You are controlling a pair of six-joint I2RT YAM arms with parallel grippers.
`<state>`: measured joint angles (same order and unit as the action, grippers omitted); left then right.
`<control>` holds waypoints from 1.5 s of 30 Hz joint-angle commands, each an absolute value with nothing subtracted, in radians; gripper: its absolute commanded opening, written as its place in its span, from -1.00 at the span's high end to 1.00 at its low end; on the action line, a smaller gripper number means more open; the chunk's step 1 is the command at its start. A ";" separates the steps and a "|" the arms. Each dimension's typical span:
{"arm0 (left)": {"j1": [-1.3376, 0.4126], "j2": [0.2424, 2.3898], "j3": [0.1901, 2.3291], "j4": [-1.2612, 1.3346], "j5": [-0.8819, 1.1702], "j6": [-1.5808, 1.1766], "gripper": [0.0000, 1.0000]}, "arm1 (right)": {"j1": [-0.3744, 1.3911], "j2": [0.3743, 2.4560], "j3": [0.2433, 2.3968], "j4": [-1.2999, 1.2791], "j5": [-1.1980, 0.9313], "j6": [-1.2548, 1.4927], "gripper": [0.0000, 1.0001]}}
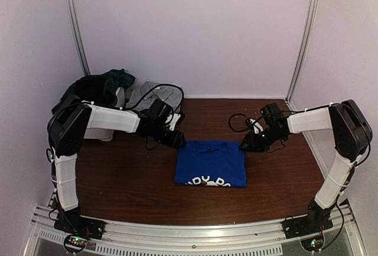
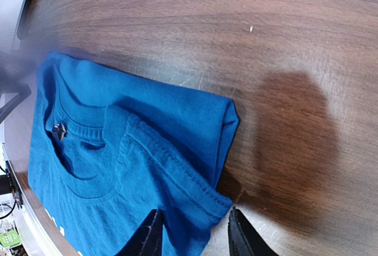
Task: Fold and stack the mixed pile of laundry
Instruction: Adjust the square-folded T-shirt at the center of the board.
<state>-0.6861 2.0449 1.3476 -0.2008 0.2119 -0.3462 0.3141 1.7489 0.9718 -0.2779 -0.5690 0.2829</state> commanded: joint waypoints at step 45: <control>-0.614 2.078 1.312 -0.068 0.140 -0.387 1.00 | 0.311 1.995 1.240 -0.187 -0.543 0.189 0.92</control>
